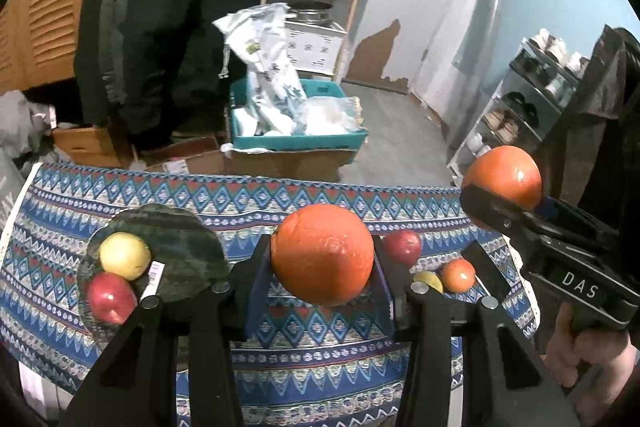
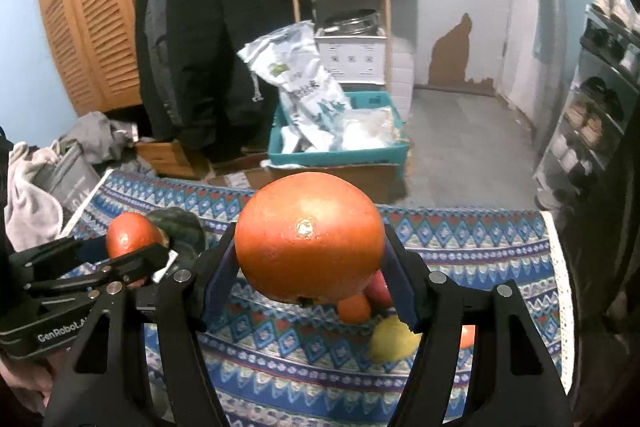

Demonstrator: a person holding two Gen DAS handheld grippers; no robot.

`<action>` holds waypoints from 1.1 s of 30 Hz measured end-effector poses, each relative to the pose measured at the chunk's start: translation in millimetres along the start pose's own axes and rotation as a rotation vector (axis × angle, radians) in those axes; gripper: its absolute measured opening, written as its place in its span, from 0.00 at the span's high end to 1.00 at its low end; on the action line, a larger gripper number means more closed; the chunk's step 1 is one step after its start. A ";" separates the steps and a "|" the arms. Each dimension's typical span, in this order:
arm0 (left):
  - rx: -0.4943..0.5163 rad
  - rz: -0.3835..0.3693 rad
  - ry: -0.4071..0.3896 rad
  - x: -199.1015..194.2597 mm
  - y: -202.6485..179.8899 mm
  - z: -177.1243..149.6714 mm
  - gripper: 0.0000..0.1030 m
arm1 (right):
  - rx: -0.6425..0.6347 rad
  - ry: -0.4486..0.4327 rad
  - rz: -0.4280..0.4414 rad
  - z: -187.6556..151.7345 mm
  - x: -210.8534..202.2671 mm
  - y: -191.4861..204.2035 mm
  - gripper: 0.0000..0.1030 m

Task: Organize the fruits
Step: 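Carry both oranges over the dark glass plate and lower them onto it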

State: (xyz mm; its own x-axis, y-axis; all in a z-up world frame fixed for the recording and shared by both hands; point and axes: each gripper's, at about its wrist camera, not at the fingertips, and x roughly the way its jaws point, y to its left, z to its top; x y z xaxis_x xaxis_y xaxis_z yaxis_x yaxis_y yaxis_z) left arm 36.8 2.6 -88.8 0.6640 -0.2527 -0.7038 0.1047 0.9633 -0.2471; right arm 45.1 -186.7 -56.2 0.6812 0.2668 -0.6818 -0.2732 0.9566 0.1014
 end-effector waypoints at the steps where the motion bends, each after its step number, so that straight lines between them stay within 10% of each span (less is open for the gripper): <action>1: -0.007 0.004 -0.002 -0.9 4.3 0.4 0.55 | -0.005 0.001 0.005 1.0 1.3 3.6 0.35; 33: -0.219 0.240 0.085 18.7 160.7 -34.9 0.55 | -0.154 0.223 0.163 2.9 132.9 140.0 0.35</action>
State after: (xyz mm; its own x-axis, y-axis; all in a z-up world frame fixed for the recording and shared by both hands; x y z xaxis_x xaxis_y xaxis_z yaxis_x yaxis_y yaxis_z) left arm 40.2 149.5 -164.9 0.5854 -0.0363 -0.8099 -0.2150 0.9563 -0.1983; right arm 99.4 -17.0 -130.5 0.4592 0.3666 -0.8092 -0.4780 0.8697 0.1228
